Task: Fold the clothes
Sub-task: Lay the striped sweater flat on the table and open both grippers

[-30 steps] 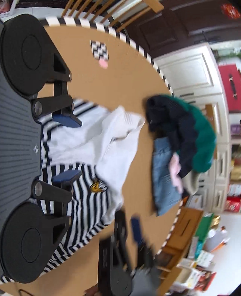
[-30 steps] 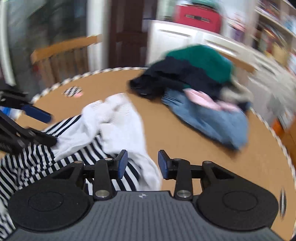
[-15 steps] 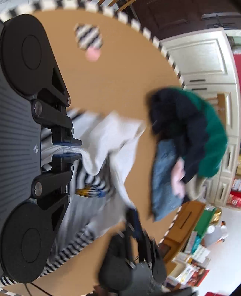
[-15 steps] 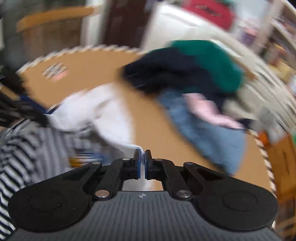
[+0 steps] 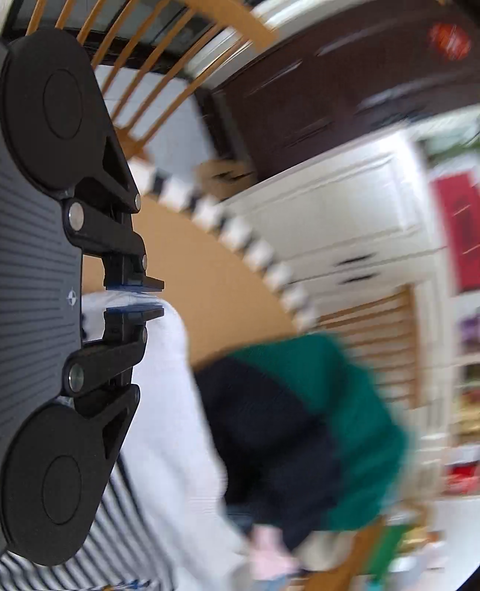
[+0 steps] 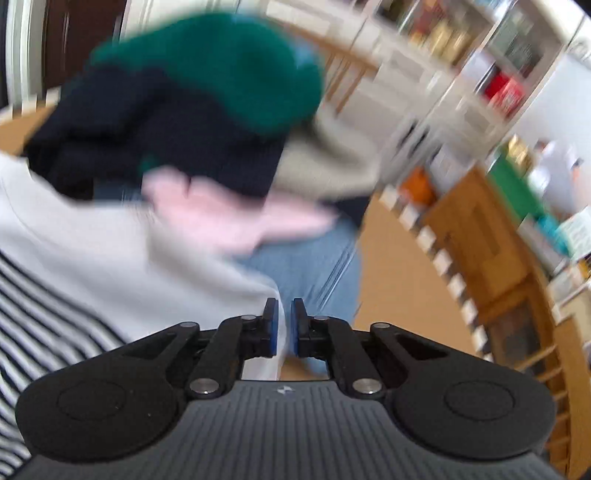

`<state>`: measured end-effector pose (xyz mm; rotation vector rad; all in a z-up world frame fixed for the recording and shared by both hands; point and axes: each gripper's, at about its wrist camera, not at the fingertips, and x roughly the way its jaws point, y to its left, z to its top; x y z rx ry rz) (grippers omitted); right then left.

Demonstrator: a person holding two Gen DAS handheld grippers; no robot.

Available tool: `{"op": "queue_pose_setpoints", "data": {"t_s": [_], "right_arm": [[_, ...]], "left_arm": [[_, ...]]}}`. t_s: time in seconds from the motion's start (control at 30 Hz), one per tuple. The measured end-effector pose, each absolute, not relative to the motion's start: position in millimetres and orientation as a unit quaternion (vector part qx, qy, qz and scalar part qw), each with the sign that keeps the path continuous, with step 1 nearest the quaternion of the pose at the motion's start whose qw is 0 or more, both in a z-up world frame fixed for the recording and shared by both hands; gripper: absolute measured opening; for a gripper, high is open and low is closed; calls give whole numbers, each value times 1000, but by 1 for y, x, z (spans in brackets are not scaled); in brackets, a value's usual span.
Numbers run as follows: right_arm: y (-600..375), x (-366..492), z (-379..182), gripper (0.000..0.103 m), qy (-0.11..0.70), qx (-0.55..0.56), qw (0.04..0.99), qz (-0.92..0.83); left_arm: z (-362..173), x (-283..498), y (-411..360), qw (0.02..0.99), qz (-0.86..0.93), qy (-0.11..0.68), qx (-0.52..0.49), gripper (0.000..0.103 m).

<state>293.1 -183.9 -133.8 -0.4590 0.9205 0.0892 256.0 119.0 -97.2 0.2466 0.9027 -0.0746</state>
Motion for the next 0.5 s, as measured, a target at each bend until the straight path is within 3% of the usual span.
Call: {"op": "queue_pose_setpoints", "data": {"t_s": [0.07, 0.13, 0.17, 0.5], "right_arm": [[-189, 287, -141, 28, 447, -223, 865, 40], [-200, 272, -138, 34, 437, -214, 873, 37], [-207, 264, -135, 34, 432, -204, 878, 39], [-276, 136, -105, 44, 468, -44, 871, 144]], "left_arm": [[-105, 254, 118, 884, -34, 443, 147, 19], [-101, 243, 127, 892, -18, 429, 142, 37], [-96, 237, 135, 896, -9, 425, 129, 40], [-57, 100, 177, 890, -40, 449, -68, 45]]}}
